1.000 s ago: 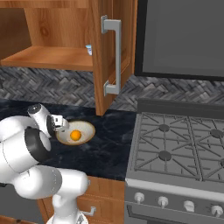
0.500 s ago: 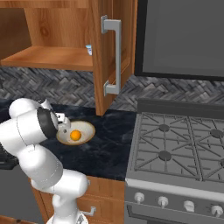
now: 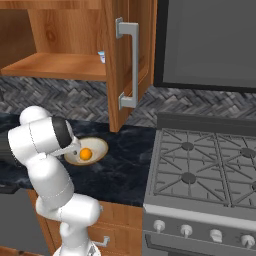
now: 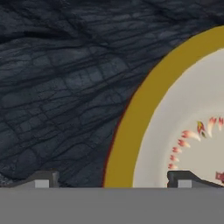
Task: Pick the orange from the cabinet and place it in the bowl. Then pick the bowl and place it in the sink. Then turn on the sink facuet.
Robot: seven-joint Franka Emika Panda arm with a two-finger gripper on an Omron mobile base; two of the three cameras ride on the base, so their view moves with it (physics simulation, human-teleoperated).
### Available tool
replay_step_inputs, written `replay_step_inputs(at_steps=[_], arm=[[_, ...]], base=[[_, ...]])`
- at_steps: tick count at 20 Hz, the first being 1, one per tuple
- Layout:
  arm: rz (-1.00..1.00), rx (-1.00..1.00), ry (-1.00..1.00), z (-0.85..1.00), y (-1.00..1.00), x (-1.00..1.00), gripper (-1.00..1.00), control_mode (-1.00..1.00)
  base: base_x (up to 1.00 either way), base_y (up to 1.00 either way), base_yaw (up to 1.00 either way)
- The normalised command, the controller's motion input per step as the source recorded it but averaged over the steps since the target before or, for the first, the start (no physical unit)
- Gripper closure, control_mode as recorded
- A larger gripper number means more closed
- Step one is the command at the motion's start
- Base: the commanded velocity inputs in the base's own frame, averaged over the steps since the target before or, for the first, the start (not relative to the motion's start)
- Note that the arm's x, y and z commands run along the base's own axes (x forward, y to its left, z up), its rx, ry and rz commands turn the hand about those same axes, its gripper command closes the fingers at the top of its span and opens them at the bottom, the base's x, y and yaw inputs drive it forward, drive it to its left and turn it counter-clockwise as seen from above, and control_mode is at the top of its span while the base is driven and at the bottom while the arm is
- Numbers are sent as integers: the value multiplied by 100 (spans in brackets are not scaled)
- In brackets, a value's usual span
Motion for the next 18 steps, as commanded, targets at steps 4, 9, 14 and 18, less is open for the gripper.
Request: replay_step_inputs(at_steps=[4, 9, 14, 18], arm=[[0, -2, 0, -4, -23, 3, 100, -100], [0, 0, 0, 0, -13, -2, 100, -100], [0, 0, 1, 0, -3, 0, 100, -100], [2, 0, 0, 30, -4, -24, 100, -100]], base=[[0, 0, 0], [0, 0, 0], [0, 0, 0], [0, 0, 0]])
